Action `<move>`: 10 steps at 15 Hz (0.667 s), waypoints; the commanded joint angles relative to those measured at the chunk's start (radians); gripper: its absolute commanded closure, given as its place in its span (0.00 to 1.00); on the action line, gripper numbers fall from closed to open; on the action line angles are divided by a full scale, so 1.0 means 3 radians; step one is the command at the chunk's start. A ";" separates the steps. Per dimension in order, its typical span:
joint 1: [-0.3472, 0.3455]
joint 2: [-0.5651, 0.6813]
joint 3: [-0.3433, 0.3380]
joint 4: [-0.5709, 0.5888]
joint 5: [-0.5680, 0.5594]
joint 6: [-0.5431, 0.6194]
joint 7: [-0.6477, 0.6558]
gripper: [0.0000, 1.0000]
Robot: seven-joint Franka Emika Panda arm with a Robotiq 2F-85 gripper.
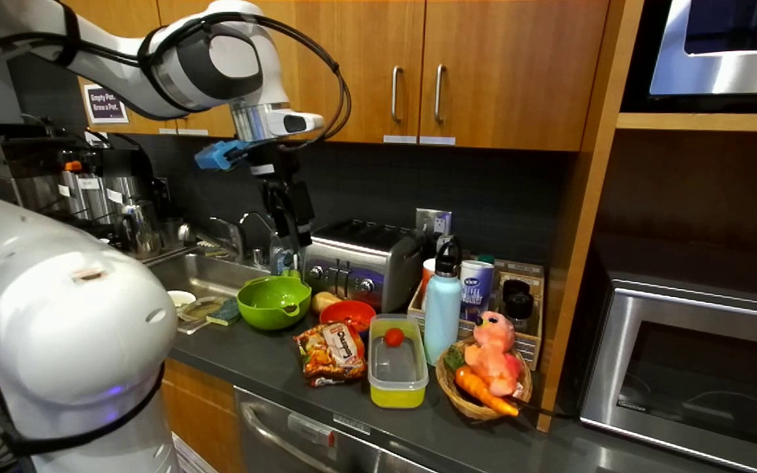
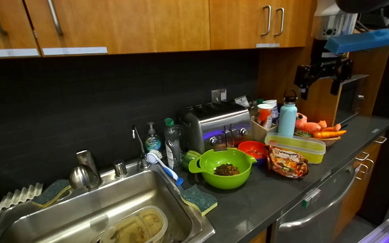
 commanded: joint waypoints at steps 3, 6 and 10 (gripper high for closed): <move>-0.0168 0.0234 -0.0098 -0.0021 0.0046 -0.0092 0.0314 0.00; -0.0283 0.0402 -0.0146 -0.0065 -0.0041 -0.0216 0.0437 0.00; -0.0361 0.0564 -0.0254 -0.0091 -0.0136 -0.0325 0.0482 0.00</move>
